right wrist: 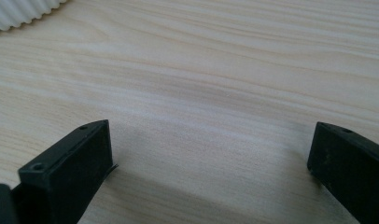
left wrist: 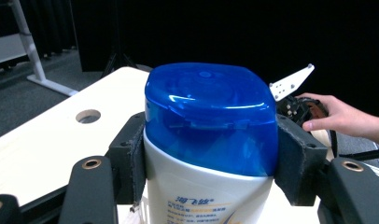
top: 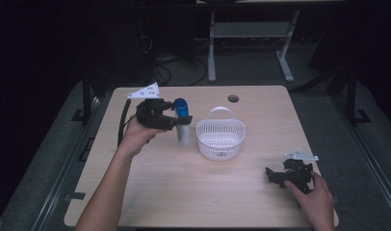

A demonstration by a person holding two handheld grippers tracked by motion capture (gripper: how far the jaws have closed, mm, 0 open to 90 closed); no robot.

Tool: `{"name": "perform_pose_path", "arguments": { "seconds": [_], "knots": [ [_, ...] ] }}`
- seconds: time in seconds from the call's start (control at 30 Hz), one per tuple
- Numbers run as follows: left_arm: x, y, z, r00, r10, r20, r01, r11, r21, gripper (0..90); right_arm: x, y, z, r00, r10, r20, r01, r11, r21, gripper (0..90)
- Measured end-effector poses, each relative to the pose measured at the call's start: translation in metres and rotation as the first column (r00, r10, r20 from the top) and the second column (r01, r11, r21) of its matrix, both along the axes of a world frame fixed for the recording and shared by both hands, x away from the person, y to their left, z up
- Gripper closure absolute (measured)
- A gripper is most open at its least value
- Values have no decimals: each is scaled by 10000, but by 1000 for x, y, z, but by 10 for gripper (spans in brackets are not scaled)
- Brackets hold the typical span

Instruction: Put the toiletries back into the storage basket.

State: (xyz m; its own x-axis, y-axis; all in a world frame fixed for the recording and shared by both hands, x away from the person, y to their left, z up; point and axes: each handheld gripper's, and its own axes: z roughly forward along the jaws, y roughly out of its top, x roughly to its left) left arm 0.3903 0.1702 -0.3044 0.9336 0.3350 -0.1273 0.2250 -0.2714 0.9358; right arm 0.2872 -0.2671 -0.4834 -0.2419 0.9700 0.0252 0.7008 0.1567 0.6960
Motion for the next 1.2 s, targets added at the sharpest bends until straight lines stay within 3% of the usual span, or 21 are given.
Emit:
{"name": "perform_pose_path", "arguments": {
  "seconds": [0.5, 0.93, 1.2],
  "knots": [
    [7, -17, 20, 9991, -241, 361, 246, 9996, -121, 369, 0, 0, 0, 10000, -1, 2, 1, 10000, -3, 0],
    [12, -44, 34, 9973, -537, 502, 549, 9982, -221, 370, 0, 0, 0, 10000, -1, 2, 1, 10000, 3, 0],
    [18, -63, 32, 9952, -730, 647, 742, 9971, -166, 370, 0, 0, 0, 10000, 5, 0, -5, 10000, 8, 0]
  ]
}}
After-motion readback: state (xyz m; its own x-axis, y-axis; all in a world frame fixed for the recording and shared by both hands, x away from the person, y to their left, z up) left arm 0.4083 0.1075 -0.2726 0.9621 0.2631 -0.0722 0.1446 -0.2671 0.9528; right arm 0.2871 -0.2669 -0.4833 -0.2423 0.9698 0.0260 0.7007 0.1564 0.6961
